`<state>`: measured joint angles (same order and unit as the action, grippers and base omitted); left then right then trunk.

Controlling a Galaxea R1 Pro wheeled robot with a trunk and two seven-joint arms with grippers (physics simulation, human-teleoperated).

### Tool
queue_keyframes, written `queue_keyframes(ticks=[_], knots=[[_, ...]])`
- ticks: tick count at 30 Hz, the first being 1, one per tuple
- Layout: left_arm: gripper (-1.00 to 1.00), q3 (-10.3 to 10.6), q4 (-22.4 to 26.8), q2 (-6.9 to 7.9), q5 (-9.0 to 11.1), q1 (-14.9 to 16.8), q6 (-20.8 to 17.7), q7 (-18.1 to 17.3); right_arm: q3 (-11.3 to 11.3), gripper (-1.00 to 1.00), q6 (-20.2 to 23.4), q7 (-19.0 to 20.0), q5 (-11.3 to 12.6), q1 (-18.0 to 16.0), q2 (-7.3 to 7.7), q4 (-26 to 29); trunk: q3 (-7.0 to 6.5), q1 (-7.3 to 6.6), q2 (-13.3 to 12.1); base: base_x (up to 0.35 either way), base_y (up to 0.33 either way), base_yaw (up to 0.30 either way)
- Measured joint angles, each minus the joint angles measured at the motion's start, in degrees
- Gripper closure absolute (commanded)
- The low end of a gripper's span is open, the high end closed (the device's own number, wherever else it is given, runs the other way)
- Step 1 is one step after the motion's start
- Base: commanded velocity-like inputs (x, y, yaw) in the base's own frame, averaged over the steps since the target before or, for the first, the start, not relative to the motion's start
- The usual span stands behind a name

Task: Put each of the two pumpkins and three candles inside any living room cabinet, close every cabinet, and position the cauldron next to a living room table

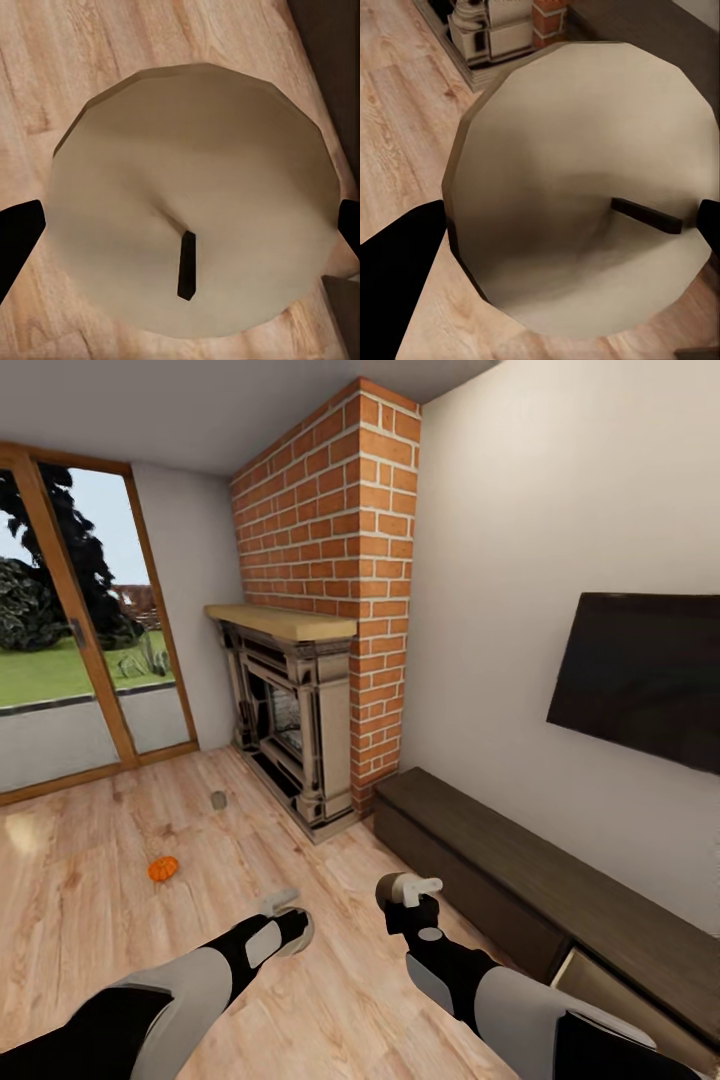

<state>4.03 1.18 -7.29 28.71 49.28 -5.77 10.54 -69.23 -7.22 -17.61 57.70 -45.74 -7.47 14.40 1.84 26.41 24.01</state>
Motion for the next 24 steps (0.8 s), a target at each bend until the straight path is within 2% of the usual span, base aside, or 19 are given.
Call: queue_keyframes(ticks=[9, 15, 24], knots=[[1.0, 0.0, 0.0, -0.13, 0.0, 0.0, 0.0, 0.0, 0.0, 1.0, 0.0, 0.0, 0.0, 0.0, 0.0, 0.0, -0.64, 0.0, 0.0, 0.0, -0.048, -0.149], [1.0, 0.0, 0.0, -0.33, 0.0, 0.0, 0.1, 0.0, 0.0, 1.0, 0.0, 0.0, 0.1, 0.0, -0.02, 0.0, -0.77, 0.01, 0.0, -0.023, -0.259, -0.027], [1.0, 0.0, 0.0, -0.34, 0.0, 0.0, 0.1, 0.0, 0.0, 1.0, 0.0, 0.0, 0.1, 0.0, -0.02, 0.0, -0.77, 0.02, 0.0, -0.145, -0.245, -0.001]])
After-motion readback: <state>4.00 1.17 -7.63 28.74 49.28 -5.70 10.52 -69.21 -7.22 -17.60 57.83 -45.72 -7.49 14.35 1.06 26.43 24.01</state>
